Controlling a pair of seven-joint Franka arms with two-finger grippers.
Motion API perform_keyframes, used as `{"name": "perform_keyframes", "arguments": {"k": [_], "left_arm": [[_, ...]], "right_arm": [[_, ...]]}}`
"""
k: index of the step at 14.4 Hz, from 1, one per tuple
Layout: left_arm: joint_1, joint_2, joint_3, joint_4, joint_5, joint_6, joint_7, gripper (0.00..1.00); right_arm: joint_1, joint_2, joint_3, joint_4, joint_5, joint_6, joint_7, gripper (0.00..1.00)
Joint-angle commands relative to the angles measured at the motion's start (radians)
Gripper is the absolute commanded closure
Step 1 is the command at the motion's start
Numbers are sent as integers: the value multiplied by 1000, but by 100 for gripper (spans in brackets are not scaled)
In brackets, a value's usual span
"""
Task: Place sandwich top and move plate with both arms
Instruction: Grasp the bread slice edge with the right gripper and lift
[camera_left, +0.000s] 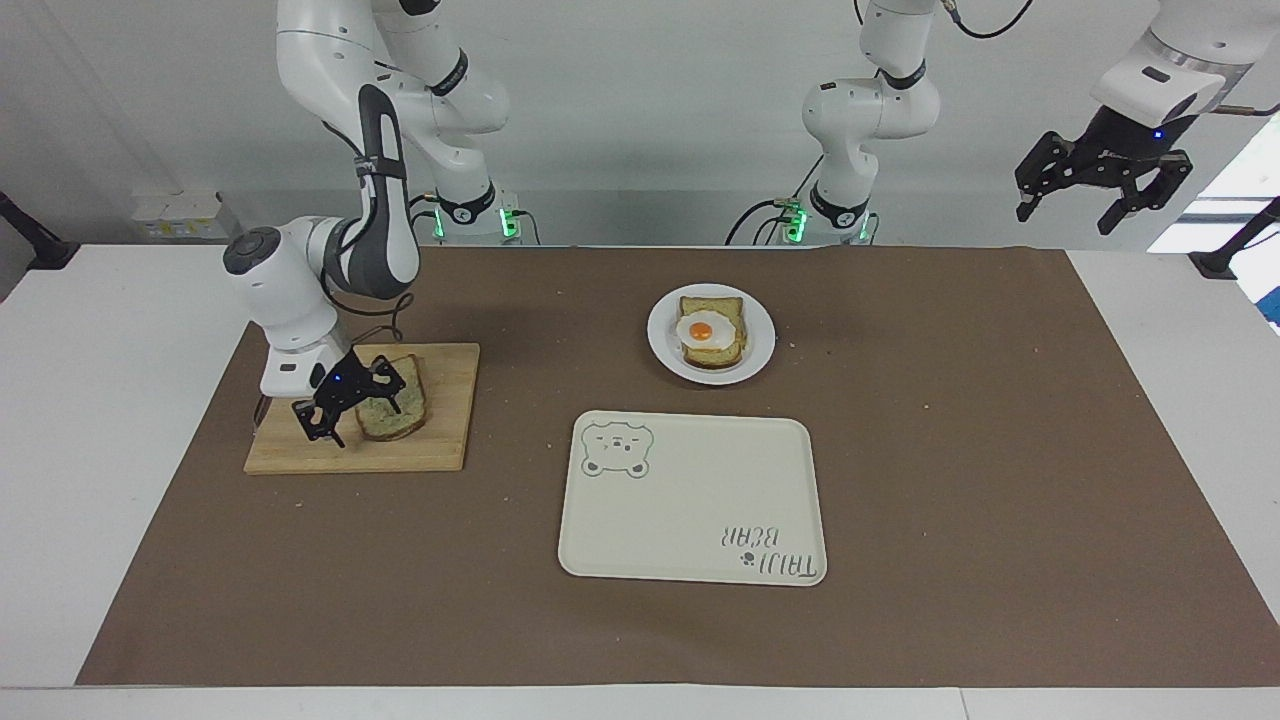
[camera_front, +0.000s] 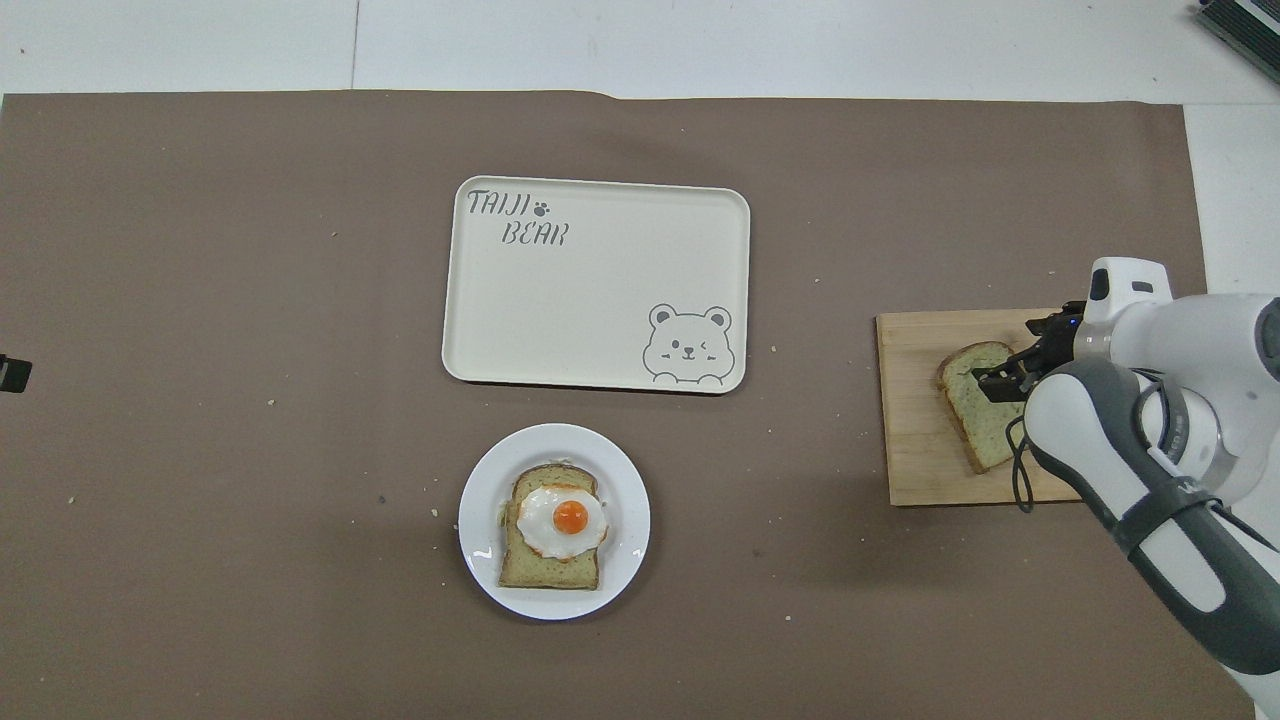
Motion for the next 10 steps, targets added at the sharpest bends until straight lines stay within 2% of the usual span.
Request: {"name": "perform_keyframes", "arguments": {"k": [1,3,4,6,7,9,10], "left_arm": [[8,-21,-3,-18,-4,-2,-3,0],[8,-21,-3,-18,-4,-2,-3,0],[8,-21,-3,-18,-4,-2,-3,0],[8,-21,-3,-18,-4,-2,-3,0],[8,-21,-3,-18,-4,-2,-3,0],[8,-21,-3,-18,-4,-2,-3,0],[8,-21,-3,-18,-4,-2,-3,0]], "right_arm": [[-9,-16,5,-28,32,24,-48,0],[-9,-18,5,-30,32,24,-48,0],[-9,-18,5,-30,32,22,-46,10],[-7,-19,5,-32,32,15,-37,56],[-7,-19,5,-32,32,14,-39,63],[-3,-18,5,-32,32,21,-36,68],[-3,-18,5,-32,32,21,-36,79]]}}
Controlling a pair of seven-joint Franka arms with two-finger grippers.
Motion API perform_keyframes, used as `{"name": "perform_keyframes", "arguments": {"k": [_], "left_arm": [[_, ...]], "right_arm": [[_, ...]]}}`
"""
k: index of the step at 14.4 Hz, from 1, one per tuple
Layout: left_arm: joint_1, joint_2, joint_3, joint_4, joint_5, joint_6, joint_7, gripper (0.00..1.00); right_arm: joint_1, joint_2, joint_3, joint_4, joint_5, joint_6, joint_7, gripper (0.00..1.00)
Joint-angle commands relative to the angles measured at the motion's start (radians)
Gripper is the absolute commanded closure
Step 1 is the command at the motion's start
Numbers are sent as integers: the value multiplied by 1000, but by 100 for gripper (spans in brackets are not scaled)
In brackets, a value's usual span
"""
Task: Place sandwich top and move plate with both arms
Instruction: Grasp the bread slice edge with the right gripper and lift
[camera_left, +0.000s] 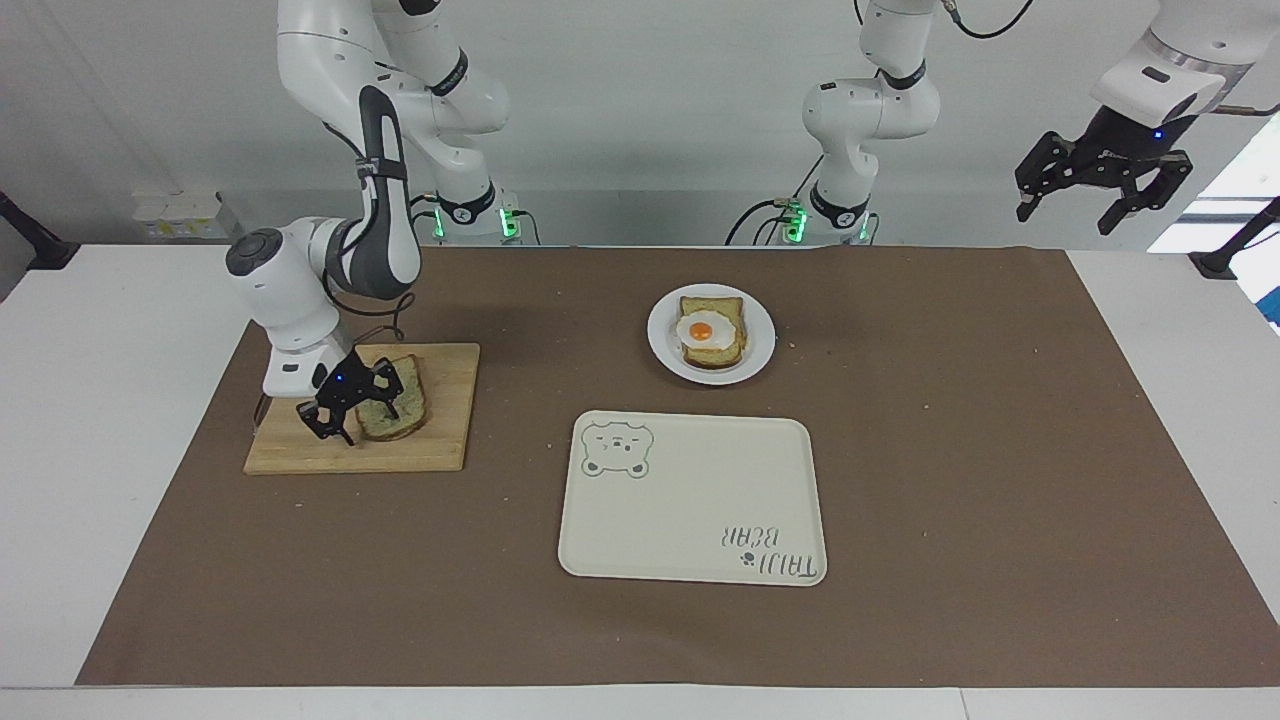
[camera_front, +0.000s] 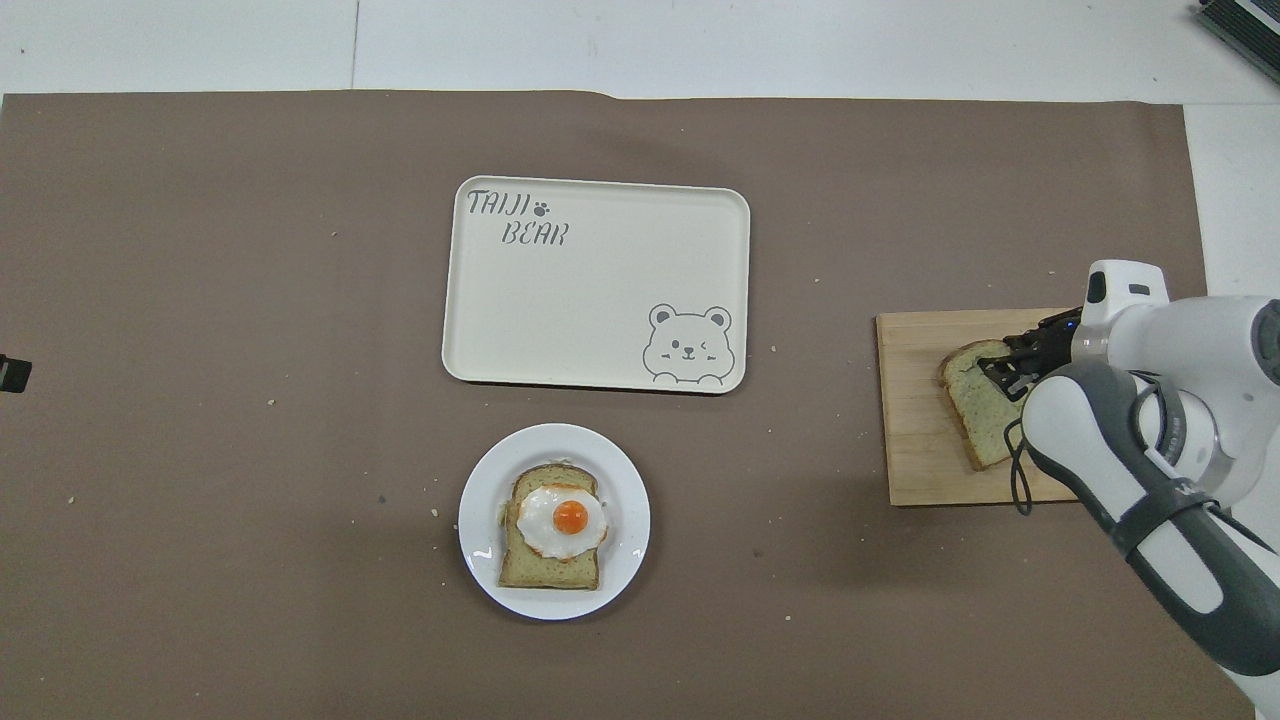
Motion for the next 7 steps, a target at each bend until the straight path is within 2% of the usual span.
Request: {"name": "perform_keyframes", "arguments": {"k": [1,2,4,7], "left_arm": [[8,-21,-3,-18,-4,-2,-3,0],[6,-21,-3,-18,-4,-2,-3,0],[5,-21,-3,-18,-4,-1,-3,0],[5,-21,-3,-18,-4,-2,-3,0]], "right_arm": [[-2,-14,4,-25,31,21,-34,90],[-2,-14,4,-25,31,21,-36,96],[0,-10,4,-20,30,25,-40,100],[0,-10,4,-17,31,24,-34,100]]}}
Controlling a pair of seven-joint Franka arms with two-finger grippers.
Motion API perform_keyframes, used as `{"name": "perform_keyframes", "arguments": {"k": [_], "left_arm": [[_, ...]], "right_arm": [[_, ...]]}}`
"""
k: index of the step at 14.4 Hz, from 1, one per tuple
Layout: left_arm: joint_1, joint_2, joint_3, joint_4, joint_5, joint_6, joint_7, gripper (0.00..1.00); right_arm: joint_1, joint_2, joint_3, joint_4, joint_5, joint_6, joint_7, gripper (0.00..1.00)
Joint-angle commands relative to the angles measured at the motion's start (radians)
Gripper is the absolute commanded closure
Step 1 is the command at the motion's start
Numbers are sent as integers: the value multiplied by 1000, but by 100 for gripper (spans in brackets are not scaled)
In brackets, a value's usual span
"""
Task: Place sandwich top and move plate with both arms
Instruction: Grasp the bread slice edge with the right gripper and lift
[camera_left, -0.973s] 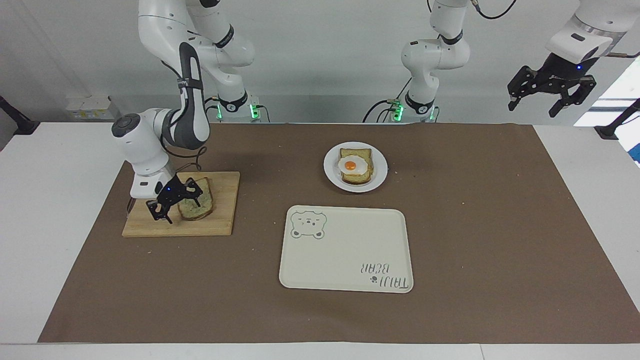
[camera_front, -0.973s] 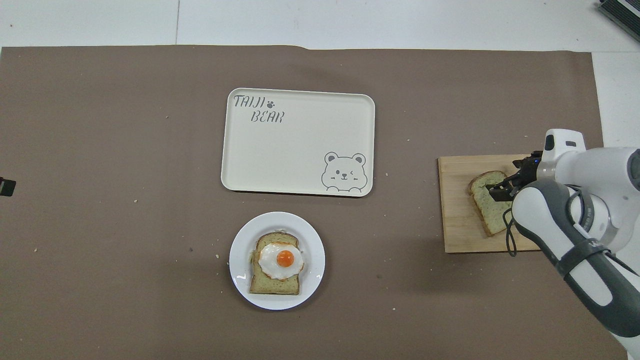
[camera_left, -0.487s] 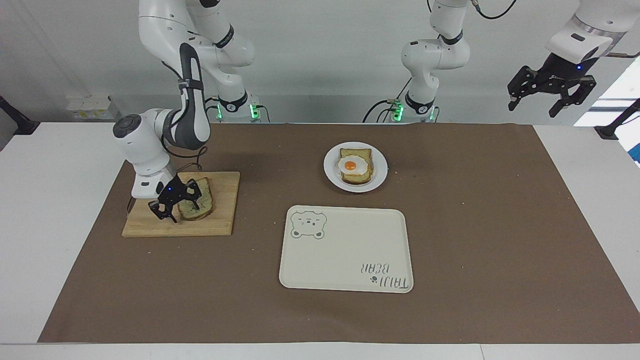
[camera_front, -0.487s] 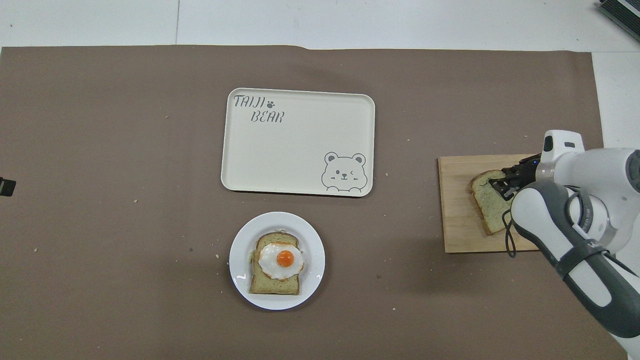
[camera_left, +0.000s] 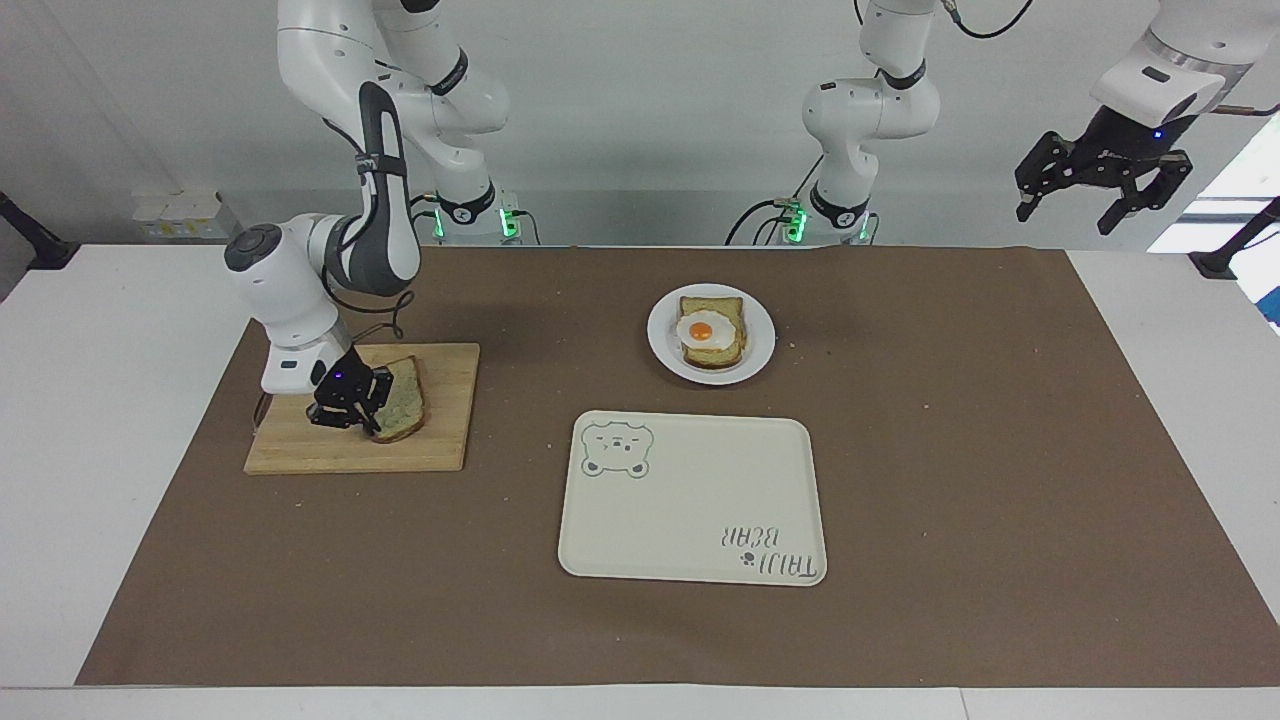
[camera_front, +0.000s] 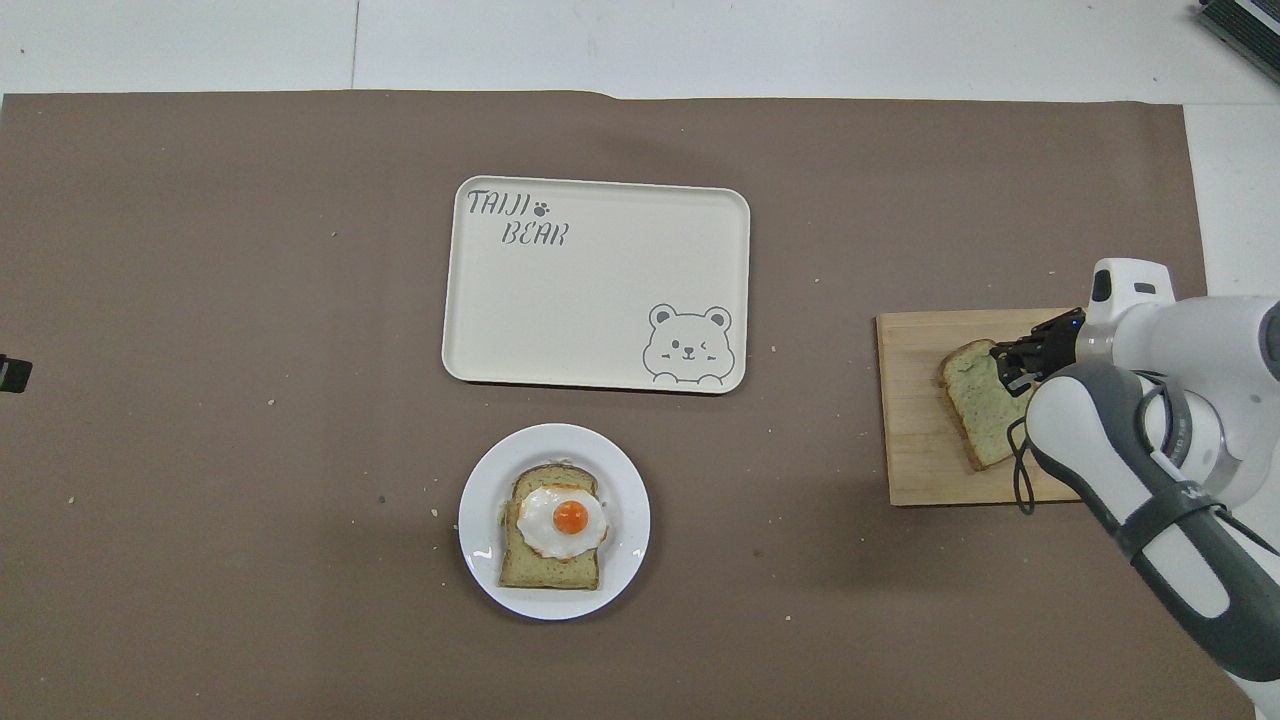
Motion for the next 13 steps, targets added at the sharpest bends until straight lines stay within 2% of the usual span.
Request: {"name": "perform_keyframes", "arguments": {"k": [1,5,13], "left_arm": [[6,-21,-3,-18,-4,-2,-3,0],[5,-21,-3,-18,-4,-1,-3,0],[6,-21,-3,-18,-4,-2,-3,0]], "right_arm": [[0,-2,5,-17,31,24,-36,100],[-2,-11,5,10,31,2,-17,100],[0,-59,2,130,15,-251,127,100]]}}
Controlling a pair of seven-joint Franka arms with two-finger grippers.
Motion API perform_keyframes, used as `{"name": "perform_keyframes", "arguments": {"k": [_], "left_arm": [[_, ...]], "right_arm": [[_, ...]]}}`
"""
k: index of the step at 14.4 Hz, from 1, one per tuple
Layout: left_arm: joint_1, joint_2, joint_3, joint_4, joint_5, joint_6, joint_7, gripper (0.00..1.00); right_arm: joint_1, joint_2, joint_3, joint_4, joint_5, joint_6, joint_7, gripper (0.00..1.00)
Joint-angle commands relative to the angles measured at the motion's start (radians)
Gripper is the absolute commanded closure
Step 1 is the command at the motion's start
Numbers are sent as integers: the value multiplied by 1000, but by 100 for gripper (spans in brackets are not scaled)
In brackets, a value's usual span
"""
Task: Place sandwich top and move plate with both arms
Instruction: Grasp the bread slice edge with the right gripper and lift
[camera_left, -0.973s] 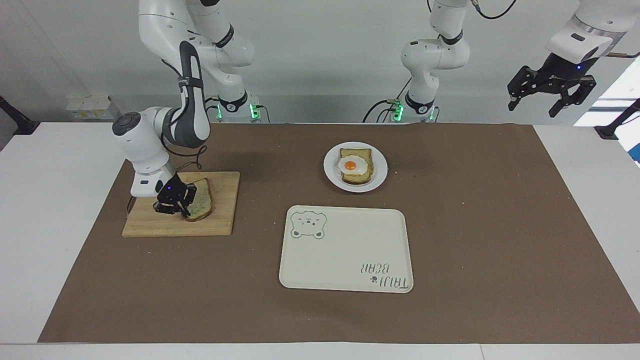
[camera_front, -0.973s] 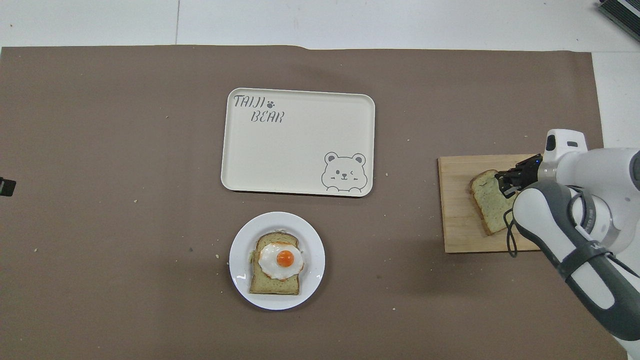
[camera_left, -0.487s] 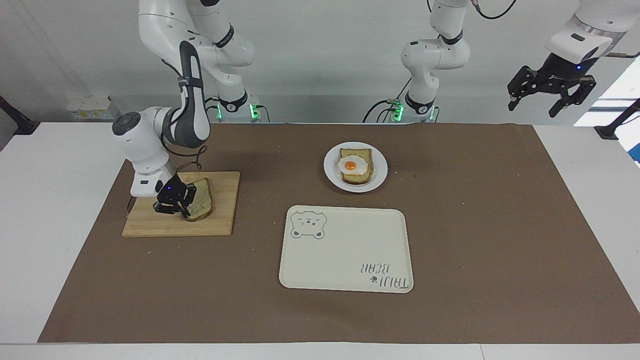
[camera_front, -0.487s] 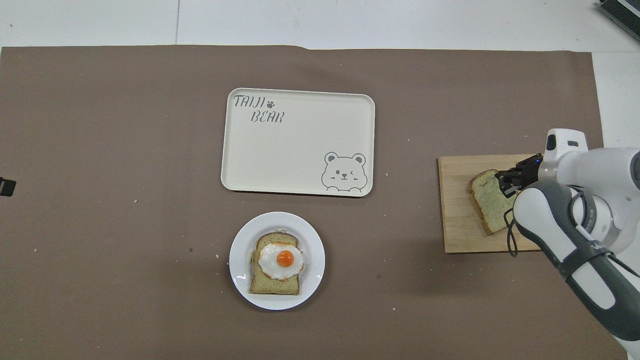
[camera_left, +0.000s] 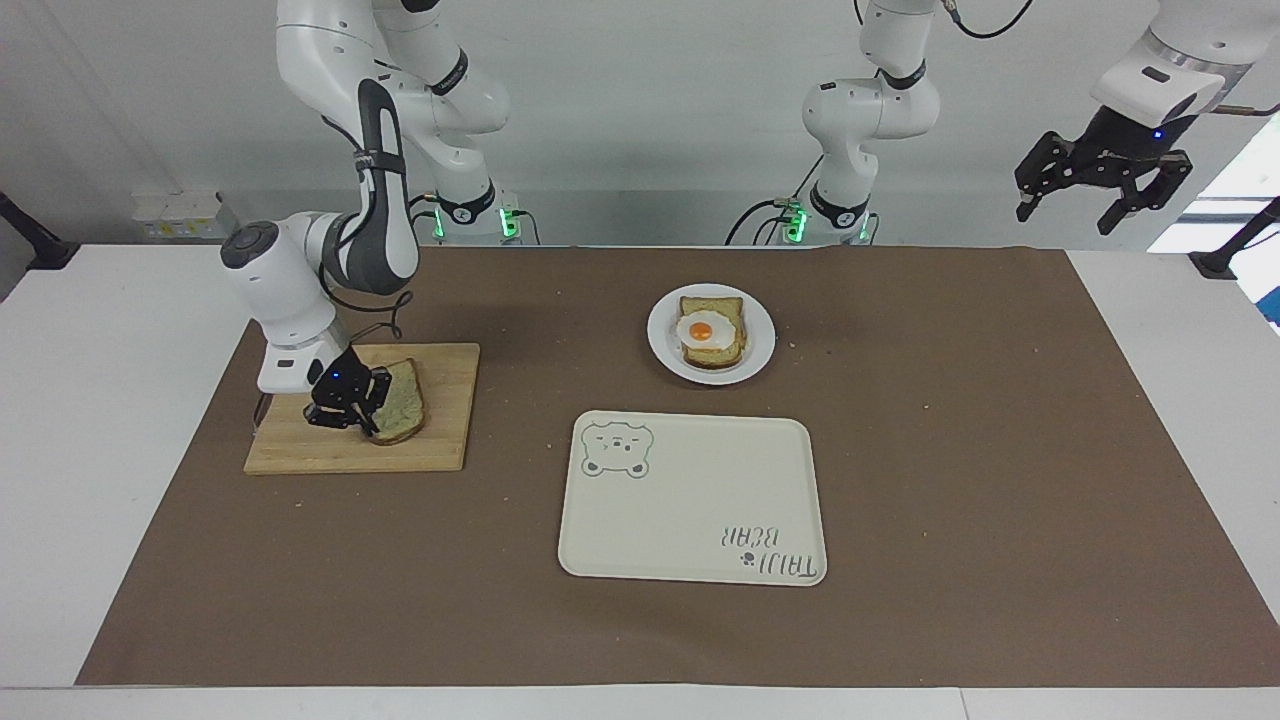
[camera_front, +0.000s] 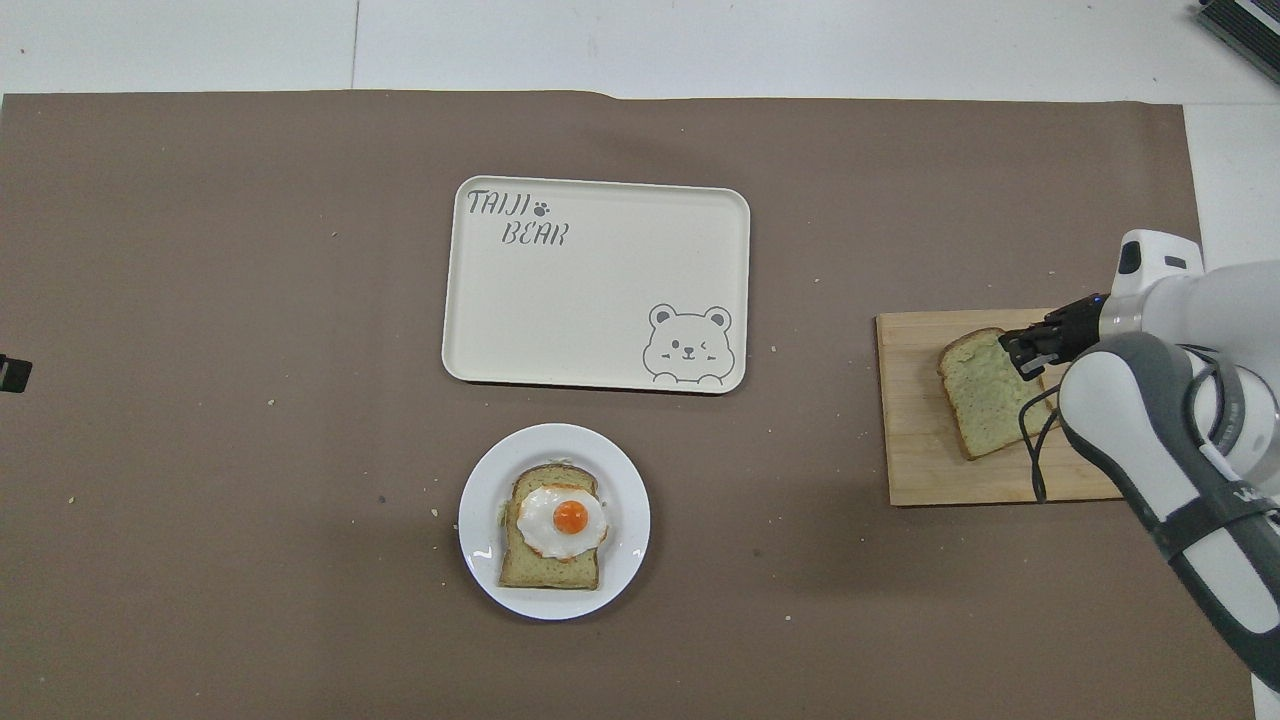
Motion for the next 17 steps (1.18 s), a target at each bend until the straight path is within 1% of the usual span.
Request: {"name": "perform_keyframes", "arguments": {"k": [1,4,8,12,17], "left_arm": [[6,-21,-3,-18,-4,-2,-3,0],[6,-21,-3,-18,-4,-2,-3,0],[6,-21,-3,-18,-4,-2,-3,0],[5,-21,-3,-18,-4,-2,-3,0],[0,-21,-3,-18,-4,-2,-3,0]], "right_arm": [[-6,-26,1,41,13,-97,23,100],[-13,-47,1,63,11,-190,83,100],[-1,-96,7,77,10,-309,209,100],[3,-144,17,77,10,-396,275,100],[63,-196,18,63,8,-485,385,100]]}}
